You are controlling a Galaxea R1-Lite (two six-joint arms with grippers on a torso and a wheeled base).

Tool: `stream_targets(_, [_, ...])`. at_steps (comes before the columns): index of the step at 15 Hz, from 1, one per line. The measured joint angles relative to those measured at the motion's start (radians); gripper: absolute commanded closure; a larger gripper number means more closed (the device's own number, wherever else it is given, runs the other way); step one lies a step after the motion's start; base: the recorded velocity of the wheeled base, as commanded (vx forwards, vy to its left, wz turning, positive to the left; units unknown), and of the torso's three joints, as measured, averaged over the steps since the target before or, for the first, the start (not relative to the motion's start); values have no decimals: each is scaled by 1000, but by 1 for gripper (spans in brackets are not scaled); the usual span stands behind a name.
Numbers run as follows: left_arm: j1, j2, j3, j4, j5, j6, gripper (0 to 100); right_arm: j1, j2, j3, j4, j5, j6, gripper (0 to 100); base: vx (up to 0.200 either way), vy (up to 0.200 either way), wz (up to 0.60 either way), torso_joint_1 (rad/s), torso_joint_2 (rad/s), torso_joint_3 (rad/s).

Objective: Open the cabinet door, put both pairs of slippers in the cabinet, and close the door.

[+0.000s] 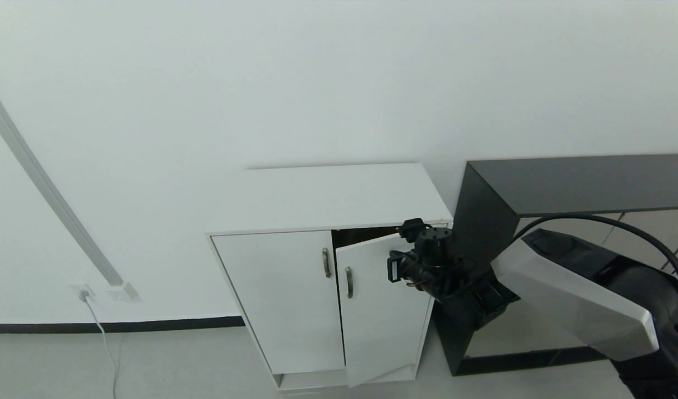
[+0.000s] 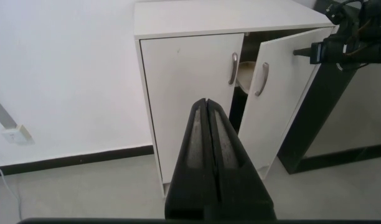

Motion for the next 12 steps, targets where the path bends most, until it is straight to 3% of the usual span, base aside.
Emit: stream_targets(12, [0,0,0,0,0,0,100,-36,76,-157,68,-1,0,100,0,0,0,0,0,0])
